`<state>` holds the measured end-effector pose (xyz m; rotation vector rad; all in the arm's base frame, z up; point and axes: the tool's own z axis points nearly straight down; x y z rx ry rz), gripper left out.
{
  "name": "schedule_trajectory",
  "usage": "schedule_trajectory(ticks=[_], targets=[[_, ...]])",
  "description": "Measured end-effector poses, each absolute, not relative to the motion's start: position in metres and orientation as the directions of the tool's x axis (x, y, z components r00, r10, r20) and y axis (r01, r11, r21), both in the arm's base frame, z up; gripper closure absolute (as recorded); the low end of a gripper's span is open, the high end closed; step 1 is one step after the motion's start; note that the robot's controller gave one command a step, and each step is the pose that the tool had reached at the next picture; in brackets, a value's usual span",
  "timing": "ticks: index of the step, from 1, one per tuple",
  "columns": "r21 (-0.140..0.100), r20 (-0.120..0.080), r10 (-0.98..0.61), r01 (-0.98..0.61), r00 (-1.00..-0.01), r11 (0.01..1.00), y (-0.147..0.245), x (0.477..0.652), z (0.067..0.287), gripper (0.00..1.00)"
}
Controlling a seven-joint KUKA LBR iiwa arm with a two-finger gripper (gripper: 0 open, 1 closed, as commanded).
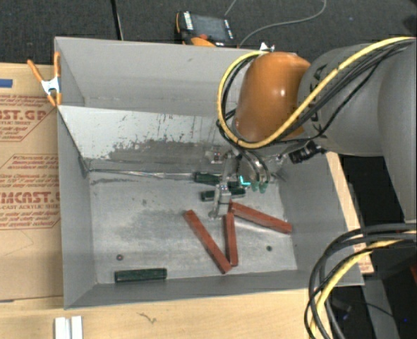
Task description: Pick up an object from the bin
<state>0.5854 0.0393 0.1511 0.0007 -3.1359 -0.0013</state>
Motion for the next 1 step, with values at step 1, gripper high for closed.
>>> schedule_trajectory(ticks=[1], targets=[[0.002,-0.004,0.198,0.198,-0.980,0.980,-0.0298,0.5506,0.0697,0.00]])
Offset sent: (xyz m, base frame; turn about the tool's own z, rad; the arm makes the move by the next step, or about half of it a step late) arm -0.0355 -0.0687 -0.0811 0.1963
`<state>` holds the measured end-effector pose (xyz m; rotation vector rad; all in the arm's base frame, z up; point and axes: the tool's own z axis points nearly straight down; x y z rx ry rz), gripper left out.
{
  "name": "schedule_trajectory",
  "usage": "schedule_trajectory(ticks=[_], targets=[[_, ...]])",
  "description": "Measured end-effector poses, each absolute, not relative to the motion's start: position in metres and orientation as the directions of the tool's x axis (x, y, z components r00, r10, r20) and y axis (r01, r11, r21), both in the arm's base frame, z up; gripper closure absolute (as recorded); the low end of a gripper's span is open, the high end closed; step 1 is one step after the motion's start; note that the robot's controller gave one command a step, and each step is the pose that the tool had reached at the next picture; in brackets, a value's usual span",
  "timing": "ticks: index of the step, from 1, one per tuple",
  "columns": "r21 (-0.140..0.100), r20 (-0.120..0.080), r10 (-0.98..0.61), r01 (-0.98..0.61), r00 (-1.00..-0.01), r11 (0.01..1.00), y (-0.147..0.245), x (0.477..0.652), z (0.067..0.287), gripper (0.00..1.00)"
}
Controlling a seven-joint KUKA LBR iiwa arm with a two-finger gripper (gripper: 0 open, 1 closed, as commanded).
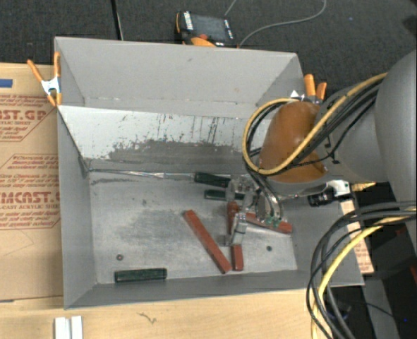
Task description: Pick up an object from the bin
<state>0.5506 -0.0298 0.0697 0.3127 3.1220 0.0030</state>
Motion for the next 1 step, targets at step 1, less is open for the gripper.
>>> schedule_trajectory(ticks=[1], targets=[[0.000,-0.004,0.198,0.198,-0.980,0.980,-0.0809,0.5840,0.0709,0.00]])
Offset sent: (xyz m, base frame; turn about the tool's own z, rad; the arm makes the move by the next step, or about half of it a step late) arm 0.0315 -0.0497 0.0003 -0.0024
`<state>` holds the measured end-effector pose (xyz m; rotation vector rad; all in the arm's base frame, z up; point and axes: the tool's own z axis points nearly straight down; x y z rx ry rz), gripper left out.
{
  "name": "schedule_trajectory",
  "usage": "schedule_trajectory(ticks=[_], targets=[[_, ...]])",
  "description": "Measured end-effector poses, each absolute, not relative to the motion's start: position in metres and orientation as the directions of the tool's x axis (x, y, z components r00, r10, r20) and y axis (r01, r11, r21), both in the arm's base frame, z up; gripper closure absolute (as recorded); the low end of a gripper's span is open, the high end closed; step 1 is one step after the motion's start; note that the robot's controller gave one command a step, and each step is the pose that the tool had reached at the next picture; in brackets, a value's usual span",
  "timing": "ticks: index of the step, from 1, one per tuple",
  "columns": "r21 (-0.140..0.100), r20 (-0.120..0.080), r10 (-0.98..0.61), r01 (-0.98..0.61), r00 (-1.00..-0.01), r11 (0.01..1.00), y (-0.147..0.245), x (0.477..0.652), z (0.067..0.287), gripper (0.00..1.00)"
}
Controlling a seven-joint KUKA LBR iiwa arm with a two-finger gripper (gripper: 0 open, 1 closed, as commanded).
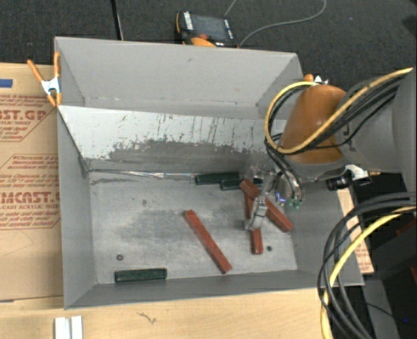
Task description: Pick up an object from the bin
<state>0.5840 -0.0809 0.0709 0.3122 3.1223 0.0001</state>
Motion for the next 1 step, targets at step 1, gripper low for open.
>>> schedule_trajectory(ticks=[1], targets=[[0.002,-0.016,0.197,0.197,-0.980,0.980,-0.0794,0.5867,0.0744,1.00]])
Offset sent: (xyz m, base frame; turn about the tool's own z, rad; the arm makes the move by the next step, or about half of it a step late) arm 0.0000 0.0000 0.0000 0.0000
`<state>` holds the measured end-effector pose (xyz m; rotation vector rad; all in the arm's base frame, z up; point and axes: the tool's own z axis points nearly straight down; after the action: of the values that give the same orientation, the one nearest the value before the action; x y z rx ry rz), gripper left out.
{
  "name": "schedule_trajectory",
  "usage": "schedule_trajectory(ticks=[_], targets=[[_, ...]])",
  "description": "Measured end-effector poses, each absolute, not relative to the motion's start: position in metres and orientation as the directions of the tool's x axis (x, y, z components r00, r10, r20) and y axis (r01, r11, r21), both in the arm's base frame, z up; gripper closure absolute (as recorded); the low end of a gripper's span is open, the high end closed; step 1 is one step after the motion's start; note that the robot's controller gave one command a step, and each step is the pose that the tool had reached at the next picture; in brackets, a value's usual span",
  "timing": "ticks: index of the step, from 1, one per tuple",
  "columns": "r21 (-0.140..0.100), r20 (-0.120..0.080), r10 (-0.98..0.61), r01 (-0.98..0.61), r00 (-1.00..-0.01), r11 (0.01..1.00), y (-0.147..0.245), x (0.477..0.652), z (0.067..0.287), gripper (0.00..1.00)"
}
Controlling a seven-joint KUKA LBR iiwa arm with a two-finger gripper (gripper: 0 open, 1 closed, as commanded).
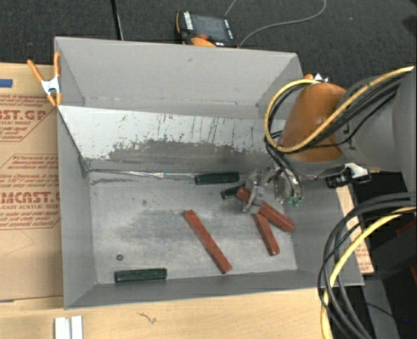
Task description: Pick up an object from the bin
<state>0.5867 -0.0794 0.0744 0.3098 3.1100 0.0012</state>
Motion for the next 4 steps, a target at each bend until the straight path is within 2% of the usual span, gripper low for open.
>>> schedule_trajectory(ticks=[1,2,3,4], targets=[[0.001,-0.010,0.185,0.185,-0.983,0.983,-0.078,0.573,0.180,1.00],[0.002,0.003,-0.103,-0.103,-0.995,0.995,-0.047,0.513,0.149,1.00],[-0.001,-0.001,0.074,0.074,-0.997,0.997,-0.116,0.509,0.147,1.00],[0.000,-0.002,0.071,0.071,-0.997,0.997,-0.114,0.510,0.147,0.00]])
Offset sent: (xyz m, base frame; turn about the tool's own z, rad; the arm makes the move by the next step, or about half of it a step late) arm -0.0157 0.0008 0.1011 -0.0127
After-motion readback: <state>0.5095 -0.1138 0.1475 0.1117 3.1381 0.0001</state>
